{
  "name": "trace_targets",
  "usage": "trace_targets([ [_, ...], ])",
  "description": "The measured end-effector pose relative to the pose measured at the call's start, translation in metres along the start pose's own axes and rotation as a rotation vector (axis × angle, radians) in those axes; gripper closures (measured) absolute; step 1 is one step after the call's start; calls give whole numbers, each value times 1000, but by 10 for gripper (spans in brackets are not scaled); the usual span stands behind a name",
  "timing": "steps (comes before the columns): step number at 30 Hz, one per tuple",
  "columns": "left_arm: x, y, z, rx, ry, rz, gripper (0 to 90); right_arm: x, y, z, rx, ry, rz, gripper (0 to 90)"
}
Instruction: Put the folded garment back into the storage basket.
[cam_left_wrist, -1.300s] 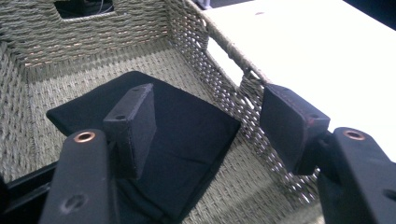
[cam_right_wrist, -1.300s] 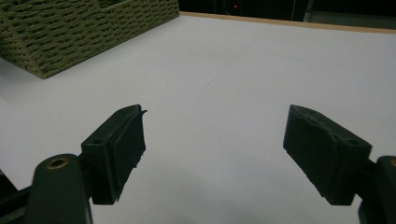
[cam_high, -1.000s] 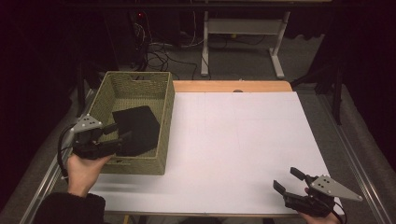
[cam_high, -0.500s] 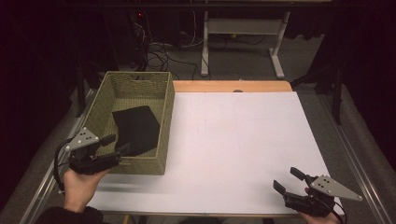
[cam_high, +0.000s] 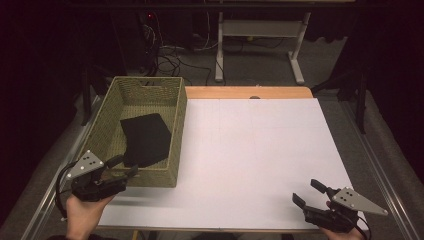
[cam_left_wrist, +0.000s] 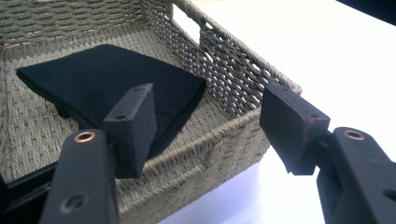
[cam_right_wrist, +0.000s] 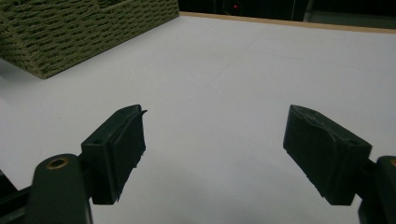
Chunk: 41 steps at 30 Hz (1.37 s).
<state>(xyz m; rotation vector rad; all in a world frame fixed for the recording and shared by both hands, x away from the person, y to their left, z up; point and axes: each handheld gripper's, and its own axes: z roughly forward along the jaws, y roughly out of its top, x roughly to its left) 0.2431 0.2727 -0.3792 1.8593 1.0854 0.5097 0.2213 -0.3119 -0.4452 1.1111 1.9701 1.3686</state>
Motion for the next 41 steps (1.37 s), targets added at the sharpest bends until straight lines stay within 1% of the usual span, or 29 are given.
trace_targets([
  [8,0,-14,0,-8,3,-13,340,0,0,0,0,0,-1,212],
  [14,-1,-26,1,-13,5,-13,340,0,0,0,0,1,-2,212],
  [17,-3,-33,3,-18,39,-15,341,0,0,0,0,1,-2,212],
  [22,-5,-44,6,-19,42,-13,341,0,0,0,1,2,-3,212],
  [23,-5,-47,6,-20,41,-17,341,0,0,0,1,1,-3,212],
  [27,-3,-57,9,-7,41,-33,340,0,0,0,0,2,-3,212],
  [29,-3,-62,11,8,44,-36,340,0,0,0,1,2,-4,212],
  [33,-2,-72,16,22,48,-42,340,0,0,0,0,2,-3,212],
  [36,-3,-73,19,36,59,-33,340,1,0,-1,-1,2,-3,212],
  [41,-4,-73,23,46,52,-33,340,0,0,-1,-3,2,-6,212],
])
